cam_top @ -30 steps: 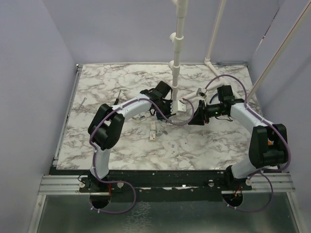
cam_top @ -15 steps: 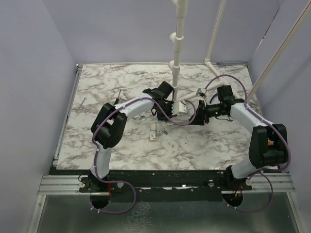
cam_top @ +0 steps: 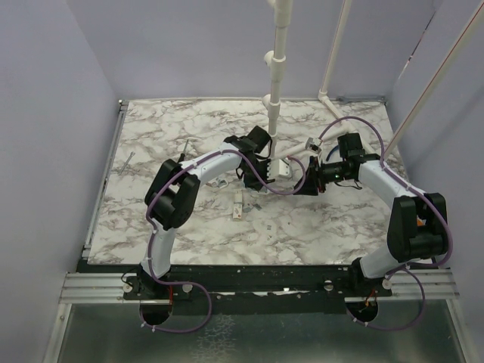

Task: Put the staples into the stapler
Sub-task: Install the staple into the stapler.

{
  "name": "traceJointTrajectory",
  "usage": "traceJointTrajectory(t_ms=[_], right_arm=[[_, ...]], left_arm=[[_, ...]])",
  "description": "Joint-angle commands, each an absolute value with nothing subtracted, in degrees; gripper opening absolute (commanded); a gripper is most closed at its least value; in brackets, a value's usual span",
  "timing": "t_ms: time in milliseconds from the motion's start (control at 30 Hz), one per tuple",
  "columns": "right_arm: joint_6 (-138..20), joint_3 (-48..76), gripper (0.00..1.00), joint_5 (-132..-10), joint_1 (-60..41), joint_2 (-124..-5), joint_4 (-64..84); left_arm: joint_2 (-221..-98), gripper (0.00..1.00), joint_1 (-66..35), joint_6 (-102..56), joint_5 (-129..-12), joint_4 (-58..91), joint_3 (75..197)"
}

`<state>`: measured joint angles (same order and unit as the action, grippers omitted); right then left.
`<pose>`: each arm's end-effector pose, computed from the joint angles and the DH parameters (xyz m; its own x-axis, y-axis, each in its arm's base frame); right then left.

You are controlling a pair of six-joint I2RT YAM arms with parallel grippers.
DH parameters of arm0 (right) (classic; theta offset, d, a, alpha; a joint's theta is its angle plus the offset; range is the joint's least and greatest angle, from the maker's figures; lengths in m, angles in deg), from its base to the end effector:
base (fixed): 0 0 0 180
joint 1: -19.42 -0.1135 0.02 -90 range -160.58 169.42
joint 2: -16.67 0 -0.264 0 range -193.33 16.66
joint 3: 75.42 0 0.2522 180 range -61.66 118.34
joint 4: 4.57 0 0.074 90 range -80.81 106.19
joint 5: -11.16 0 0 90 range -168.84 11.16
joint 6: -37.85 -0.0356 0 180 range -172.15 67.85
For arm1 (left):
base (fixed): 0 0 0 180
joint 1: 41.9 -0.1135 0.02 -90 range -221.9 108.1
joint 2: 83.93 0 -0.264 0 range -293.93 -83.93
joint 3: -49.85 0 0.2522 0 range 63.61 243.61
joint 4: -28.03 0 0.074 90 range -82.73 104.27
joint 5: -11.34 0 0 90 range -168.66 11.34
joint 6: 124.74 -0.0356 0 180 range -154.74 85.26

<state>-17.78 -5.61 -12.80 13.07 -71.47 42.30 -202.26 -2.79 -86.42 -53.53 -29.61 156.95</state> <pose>0.2826 0.0642 0.2177 -0.5043 -0.2868 -0.8145 -0.8608 0.2415 0.4479 0.3249 -0.2836 0.1977 0.0925 0.8402 -0.5343 0.9956 -0.0859 0.0372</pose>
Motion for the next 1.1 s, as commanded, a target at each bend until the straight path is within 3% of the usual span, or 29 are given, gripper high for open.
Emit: traceJointTrajectory(t_ms=[0,1067], right_arm=[[-16.47,-5.29,0.32,-13.20,13.26,-71.22,43.64],[-15.85,-4.84,0.32,-12.49,13.27,-71.85,44.68]], left_arm=[[-203.29,0.00,-2.69,-87.63,-51.85,-31.83,158.67],[-204.46,0.00,-3.27,-87.59,-51.99,-32.33,160.91]])
